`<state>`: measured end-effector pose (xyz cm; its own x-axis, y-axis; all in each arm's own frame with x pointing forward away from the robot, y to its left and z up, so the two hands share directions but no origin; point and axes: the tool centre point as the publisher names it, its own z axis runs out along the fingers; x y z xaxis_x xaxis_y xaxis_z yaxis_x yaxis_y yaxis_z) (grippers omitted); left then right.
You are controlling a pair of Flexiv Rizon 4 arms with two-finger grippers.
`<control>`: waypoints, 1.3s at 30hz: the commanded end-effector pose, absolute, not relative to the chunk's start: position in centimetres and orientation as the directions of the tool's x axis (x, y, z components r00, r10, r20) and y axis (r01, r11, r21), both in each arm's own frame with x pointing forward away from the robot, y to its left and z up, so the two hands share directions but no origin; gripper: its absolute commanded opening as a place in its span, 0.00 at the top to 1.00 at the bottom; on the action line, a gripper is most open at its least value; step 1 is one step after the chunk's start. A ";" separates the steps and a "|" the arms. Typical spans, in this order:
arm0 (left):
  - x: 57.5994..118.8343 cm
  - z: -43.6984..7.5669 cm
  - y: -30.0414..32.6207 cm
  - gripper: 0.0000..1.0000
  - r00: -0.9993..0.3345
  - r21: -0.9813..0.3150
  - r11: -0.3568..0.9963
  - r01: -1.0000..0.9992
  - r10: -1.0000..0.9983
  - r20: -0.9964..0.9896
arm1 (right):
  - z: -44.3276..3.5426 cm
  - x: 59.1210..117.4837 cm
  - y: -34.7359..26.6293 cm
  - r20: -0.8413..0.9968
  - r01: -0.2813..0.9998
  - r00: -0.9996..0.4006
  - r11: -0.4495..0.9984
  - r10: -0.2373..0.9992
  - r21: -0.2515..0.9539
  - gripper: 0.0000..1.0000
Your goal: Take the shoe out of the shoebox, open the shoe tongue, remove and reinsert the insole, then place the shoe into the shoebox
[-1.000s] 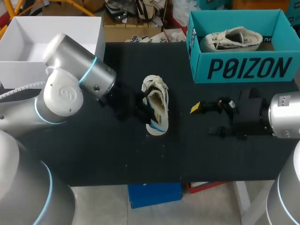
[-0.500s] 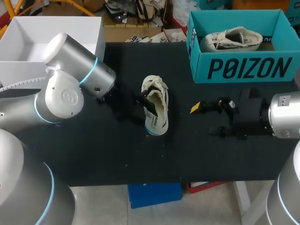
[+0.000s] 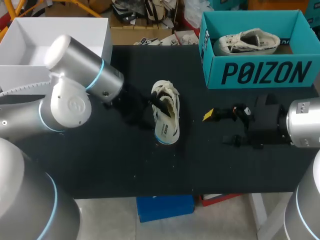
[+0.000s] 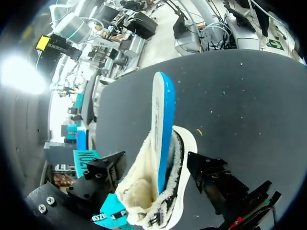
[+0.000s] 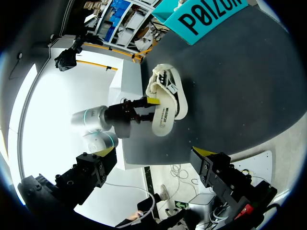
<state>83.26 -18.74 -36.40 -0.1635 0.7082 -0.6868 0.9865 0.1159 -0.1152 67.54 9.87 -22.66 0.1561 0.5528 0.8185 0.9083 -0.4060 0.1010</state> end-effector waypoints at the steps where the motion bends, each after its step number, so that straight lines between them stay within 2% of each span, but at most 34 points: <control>1: 83.6 -37.0 -19.4 0.62 -0.174 -0.114 0.131 0.985 0.709 -0.684 | -22.7 67.6 10.0 0.817 0.908 0.157 -0.407 0.554 0.101 0.00; 3: 83.9 -37.1 -19.4 0.73 -0.175 -0.104 0.142 0.984 0.719 -0.673 | -22.7 67.6 10.0 0.817 0.908 0.157 -0.407 0.554 0.101 0.00; 12: 84.9 -36.8 -19.4 0.84 -0.184 -0.080 0.178 0.981 0.713 -0.677 | -22.7 67.6 10.0 0.817 0.908 0.157 -0.407 0.554 0.101 0.00; 15: 85.0 -36.8 -19.6 1.00 -0.182 -0.075 0.179 0.981 0.715 -0.675 | -22.7 67.6 10.0 0.817 0.908 0.157 -0.407 0.554 0.101 0.00; 21: 84.5 -36.8 -19.6 1.00 -0.168 -0.071 0.164 0.984 0.718 -0.676 | -22.7 67.6 10.0 0.817 0.908 0.157 -0.407 0.554 0.101 0.00; 39: 80.0 -33.9 -18.0 1.00 -0.157 -0.110 0.117 0.987 0.560 -0.813 | -23.2 67.4 8.9 0.818 0.906 0.173 -0.415 0.548 0.086 0.00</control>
